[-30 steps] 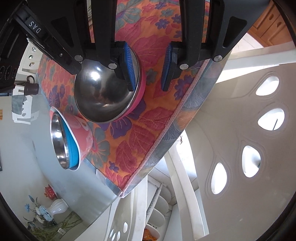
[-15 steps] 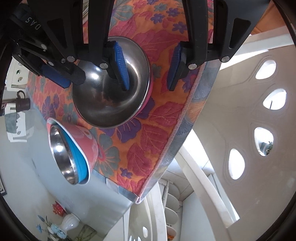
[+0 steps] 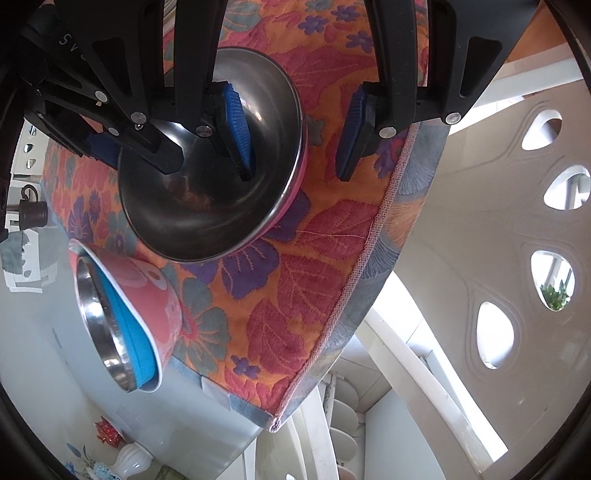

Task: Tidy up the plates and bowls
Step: 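Close both grippers on the red-exterior steel bowl rim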

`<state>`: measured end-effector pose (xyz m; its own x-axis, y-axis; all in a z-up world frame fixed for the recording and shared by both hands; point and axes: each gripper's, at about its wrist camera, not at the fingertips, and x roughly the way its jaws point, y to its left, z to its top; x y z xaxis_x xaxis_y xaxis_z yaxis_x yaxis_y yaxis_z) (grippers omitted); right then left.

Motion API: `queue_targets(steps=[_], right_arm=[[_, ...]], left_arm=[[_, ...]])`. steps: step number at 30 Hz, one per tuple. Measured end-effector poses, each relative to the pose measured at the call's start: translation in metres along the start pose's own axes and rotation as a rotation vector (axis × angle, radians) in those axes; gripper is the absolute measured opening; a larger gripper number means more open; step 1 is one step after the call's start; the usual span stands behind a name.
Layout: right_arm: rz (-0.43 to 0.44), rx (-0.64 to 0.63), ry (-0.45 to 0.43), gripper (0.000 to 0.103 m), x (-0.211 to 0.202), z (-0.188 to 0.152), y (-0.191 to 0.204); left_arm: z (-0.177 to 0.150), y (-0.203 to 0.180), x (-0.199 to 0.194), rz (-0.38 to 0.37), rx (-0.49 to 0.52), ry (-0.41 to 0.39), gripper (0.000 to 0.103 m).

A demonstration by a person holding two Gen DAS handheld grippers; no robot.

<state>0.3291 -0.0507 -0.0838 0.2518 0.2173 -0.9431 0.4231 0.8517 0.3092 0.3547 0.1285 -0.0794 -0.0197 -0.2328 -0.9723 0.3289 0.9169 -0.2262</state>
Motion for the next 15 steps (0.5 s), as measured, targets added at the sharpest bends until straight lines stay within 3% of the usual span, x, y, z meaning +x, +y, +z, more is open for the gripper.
queue_targets(steps=[15], right_arm=[[-0.017,0.005,0.027,0.052,0.024,0.017,-0.005]], left_arm=[[0.016,0.003,0.02,0.026,0.003,0.015,0.042]])
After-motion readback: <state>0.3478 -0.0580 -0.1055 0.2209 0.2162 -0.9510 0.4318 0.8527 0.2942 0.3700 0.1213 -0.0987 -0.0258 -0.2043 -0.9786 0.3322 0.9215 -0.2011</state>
